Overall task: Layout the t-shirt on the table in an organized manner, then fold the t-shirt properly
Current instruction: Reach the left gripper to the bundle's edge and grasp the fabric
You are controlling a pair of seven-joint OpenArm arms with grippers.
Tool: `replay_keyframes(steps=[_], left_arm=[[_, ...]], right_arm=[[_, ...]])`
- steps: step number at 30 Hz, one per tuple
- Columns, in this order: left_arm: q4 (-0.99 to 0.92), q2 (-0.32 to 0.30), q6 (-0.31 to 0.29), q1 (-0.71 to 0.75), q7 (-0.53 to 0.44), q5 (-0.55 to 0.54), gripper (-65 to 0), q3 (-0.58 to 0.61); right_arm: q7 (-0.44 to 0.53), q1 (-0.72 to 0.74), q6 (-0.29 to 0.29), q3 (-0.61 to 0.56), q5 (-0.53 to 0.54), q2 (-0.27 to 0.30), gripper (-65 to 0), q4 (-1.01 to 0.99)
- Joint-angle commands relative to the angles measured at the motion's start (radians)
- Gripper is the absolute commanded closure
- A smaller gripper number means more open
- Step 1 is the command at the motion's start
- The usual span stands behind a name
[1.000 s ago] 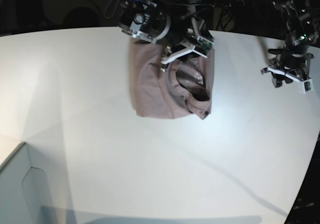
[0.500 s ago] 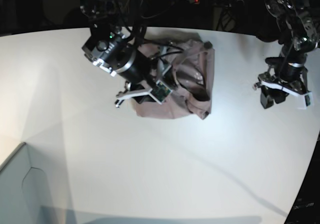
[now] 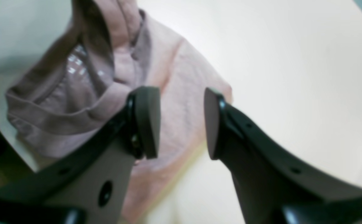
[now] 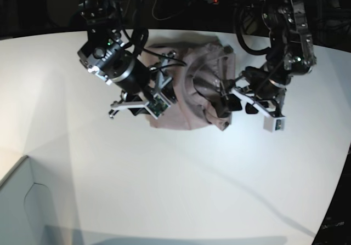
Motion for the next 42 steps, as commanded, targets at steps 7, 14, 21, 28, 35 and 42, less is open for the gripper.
replay_keyframes(steps=[7, 14, 21, 28, 35, 42], left_arm=[[-0.065, -0.002, 0.000, -0.078, -0.014, -0.008, -40.2, 0.034], [-0.136, -0.011, -0.002, -0.106, -0.056, -0.010, -6.5, 0.025], [-0.136, -0.034, 0.001, -0.104, -0.109, -0.014, 0.0, 0.023], [-0.150, -0.029, 0.001, -0.124, -0.109, -0.014, 0.0, -0.077], [-0.322, -0.032, 0.000, -0.188, -0.100, -0.014, -2.8, -0.123], [-0.362, -0.032, -0.004, -0.195, -0.109, -0.016, -38.5, -0.126]], right_arm=[[0.025, 0.007, 0.000, -0.002, 0.014, -0.004, -21.9, 0.016], [0.025, 0.005, 0.000, 0.017, 0.014, -0.003, -21.9, 0.016], [0.025, 0.008, 0.000, 0.027, 0.014, -0.003, -21.9, 0.016], [0.025, 0.005, 0.000, 0.027, 0.014, -0.003, -21.8, 0.016], [0.025, 0.005, 0.000, 0.026, 0.014, -0.003, -21.8, 0.016], [0.025, 0.004, 0.000, 0.026, 0.014, -0.003, -21.8, 0.016]])
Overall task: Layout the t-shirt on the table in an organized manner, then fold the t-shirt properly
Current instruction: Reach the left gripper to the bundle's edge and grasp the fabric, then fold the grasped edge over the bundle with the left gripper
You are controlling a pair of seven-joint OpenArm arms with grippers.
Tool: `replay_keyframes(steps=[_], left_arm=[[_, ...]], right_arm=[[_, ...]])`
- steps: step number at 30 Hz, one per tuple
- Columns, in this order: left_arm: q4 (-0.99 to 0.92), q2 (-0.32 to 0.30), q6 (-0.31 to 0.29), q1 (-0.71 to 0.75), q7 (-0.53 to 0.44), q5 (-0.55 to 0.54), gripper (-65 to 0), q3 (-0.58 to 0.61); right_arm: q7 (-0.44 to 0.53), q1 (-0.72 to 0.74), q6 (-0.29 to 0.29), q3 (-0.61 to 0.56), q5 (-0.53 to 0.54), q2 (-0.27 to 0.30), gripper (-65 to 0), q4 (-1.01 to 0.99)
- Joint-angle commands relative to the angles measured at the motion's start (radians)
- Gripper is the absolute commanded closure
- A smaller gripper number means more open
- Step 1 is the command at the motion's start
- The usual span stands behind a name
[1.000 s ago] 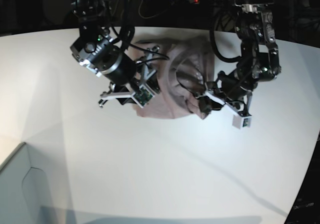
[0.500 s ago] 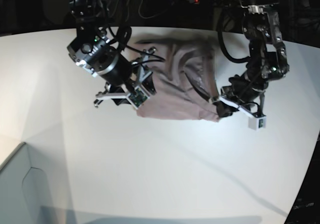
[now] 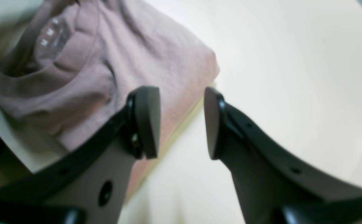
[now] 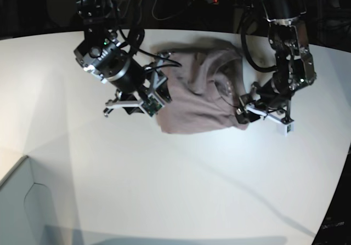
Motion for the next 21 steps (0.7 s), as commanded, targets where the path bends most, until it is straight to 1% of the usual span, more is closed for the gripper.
replay_keyframes(steps=[1, 2, 3, 5, 8, 11, 13, 16, 21], left_arm=[[0.035, -0.005, -0.008, -0.011, -0.014, -0.016, -44.4, -0.009], [0.054, -0.005, -0.008, -0.006, -0.006, -0.016, -47.7, -0.025], [0.087, -0.003, -0.010, -0.002, -0.002, -0.017, -49.5, -0.048], [0.162, 0.004, -0.010, 0.043, 0.014, -0.017, -49.1, -0.091], [0.223, 0.020, -0.010, 0.093, 0.026, -0.017, -49.3, -0.111], [0.223, 0.026, -0.010, 0.139, 0.023, -0.017, -49.5, -0.102], [0.193, 0.041, -0.010, 0.158, 0.017, -0.017, -49.5, -0.084], [0.131, 0.055, -0.010, 0.164, 0.015, -0.017, -49.5, -0.048], [0.085, 0.055, -0.010, 0.165, 0.014, -0.017, -49.1, 0.010]], right_arm=[[0.026, 0.009, 0.000, -0.002, 0.015, -0.005, -21.8, 0.016], [0.026, 0.009, 0.000, -0.002, 0.015, -0.005, -21.8, 0.016], [0.026, 0.009, 0.000, -0.002, 0.015, -0.005, -21.8, 0.016], [0.026, 0.009, 0.000, -0.002, 0.015, -0.005, -21.8, 0.016], [0.026, 0.011, 0.000, -0.002, 0.015, -0.005, -21.8, 0.016], [0.026, 0.014, 0.000, -0.002, 0.015, -0.005, -21.8, 0.016], [0.026, 0.015, 0.000, -0.002, 0.015, -0.005, -21.8, 0.016], [0.026, 0.020, 0.000, -0.004, 0.015, -0.005, -21.8, 0.010], [0.026, 0.019, 0.000, -0.002, 0.015, -0.005, -21.8, 0.010]])
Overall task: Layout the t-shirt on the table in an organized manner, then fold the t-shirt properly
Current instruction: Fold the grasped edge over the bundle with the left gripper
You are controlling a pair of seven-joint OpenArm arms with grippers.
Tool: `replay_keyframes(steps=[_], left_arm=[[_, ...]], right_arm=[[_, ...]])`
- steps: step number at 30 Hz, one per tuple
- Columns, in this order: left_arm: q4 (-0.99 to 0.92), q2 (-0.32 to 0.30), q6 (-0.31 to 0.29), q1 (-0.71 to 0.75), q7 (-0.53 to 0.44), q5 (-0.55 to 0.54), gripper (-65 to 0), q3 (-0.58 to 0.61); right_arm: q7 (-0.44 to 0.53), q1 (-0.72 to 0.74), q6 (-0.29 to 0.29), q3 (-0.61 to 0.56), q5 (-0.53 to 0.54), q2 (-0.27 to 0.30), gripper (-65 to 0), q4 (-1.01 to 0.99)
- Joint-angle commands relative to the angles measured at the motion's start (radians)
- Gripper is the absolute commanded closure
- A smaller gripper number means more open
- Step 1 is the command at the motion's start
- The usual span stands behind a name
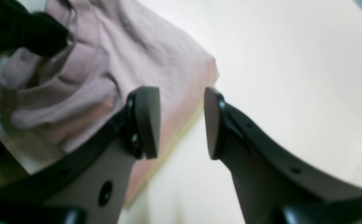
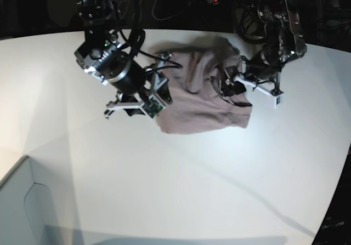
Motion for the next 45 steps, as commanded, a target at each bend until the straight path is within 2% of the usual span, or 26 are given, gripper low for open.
replay_keyframes(steps=[1, 3, 9, 11, 14, 18, 20, 25, 29, 33, 37, 41, 45], left_arm=[[0.008, -0.003, -0.003, -0.008, -0.005, -0.006, -48.7, 0.002], [0.008, -0.003, -0.005, -0.011, -0.005, -0.006, -43.0, 0.002], [-0.008, -0.011, -0.005, -0.038, -0.005, -0.005, -7.4, 0.002], [-0.048, -0.020, -0.003, -0.066, 0.003, 0.003, 0.0, 0.001], [-0.121, -0.046, -0.003, -0.117, 0.005, 0.000, -0.3, 0.004], [-0.179, -0.055, -0.003, -0.183, 0.006, 0.004, 0.0, 0.004], [-0.213, -0.086, -0.003, -0.227, 0.006, 0.004, 0.0, 0.047], [-0.334, -0.184, -0.003, -0.396, -0.005, 0.004, 0.0, 0.349], [-0.451, -0.199, -0.003, -0.562, -0.023, 0.004, 0.0, 0.619], [-0.560, -0.184, -0.003, -0.700, -0.135, 0.004, 0.0, 0.869], [-0.640, -0.137, -0.005, -0.790, -0.272, 0.004, 0.0, 1.076], [-0.707, -0.074, -0.005, -0.841, -0.351, 0.004, 0.0, 1.245], [-0.736, -0.017, -0.006, -0.858, -0.380, 0.004, 0.0, 1.340]], right_arm=[[0.022, 0.006, 0.000, -0.001, 0.014, -0.005, -21.8, 0.016], [0.022, 0.005, 0.000, -0.001, 0.014, -0.005, -21.8, 0.016], [0.022, 0.003, 0.000, -0.001, 0.014, -0.004, -21.8, 0.016], [0.022, 0.005, 0.000, -0.001, 0.014, -0.004, -21.8, 0.016], [0.022, 0.002, 0.000, -0.001, 0.014, -0.004, -21.8, 0.016], [0.022, 0.000, 0.000, 0.001, 0.013, 0.024, -21.8, 0.016], [0.022, -0.001, 0.000, 0.004, 0.013, 0.028, -21.8, 0.016], [0.022, 0.002, 0.000, 0.061, 0.013, 0.042, -21.8, 0.016], [0.022, 0.003, 0.000, 0.140, 0.013, 0.042, -21.8, 0.016], [0.022, 0.003, 0.000, 0.228, 0.013, 0.039, -21.8, 0.016], [0.022, 0.000, 0.000, 0.331, 0.013, 0.036, -21.8, 0.016], [0.022, -0.003, 0.000, 0.435, 0.013, 0.028, -21.8, 0.016], [0.022, -0.003, 0.000, 0.525, 0.013, 0.002, -21.8, 0.016]])
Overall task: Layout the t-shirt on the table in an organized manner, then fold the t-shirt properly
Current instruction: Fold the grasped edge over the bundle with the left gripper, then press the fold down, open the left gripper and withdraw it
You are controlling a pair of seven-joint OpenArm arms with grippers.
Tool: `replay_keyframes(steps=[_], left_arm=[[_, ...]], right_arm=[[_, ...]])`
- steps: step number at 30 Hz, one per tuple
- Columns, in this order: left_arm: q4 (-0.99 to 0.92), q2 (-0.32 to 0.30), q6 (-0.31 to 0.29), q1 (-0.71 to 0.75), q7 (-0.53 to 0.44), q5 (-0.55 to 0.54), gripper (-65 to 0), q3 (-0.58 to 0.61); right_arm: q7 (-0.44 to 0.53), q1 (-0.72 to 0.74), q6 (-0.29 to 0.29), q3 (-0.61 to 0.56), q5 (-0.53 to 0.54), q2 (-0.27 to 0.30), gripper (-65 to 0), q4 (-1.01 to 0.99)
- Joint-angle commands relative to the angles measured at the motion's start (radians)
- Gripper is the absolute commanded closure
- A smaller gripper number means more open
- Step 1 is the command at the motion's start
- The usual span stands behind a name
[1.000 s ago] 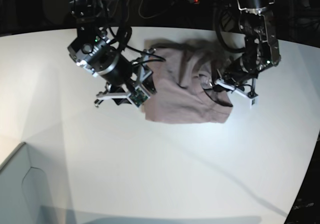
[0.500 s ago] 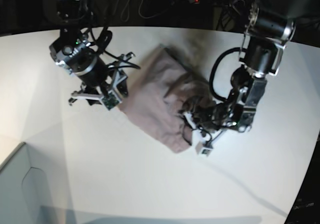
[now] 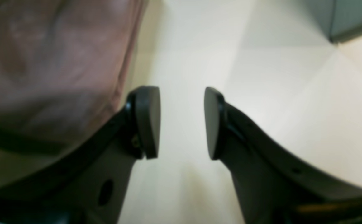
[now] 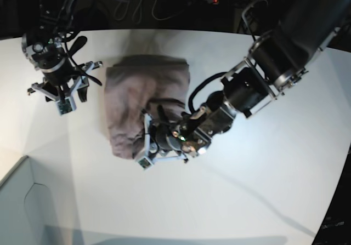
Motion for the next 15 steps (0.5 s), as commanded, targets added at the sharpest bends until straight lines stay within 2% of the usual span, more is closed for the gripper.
replay_keyframes(steps=[1, 9, 11, 15], left_arm=[[0.011, 0.011, -0.005, -0.038, -0.022, -0.006, 0.0, 0.009], [0.011, 0.021, -0.005, -0.061, -0.028, -0.006, -0.8, 0.025], [0.011, 0.020, -0.003, -0.072, -0.025, -0.006, -5.6, 0.028], [0.019, -0.003, -0.002, -0.092, -0.025, -0.008, -23.2, 0.020]], right_arm=[[0.024, 0.008, 0.000, 0.014, 0.013, -0.001, -21.8, 0.017], [0.026, -0.015, 0.000, 0.028, 0.013, -0.015, -21.8, 0.019], [0.026, -0.017, 0.000, 0.028, 0.013, -0.027, -21.8, 0.019], [0.026, -0.017, 0.000, 0.028, 0.013, -0.035, -21.8, 0.022]])
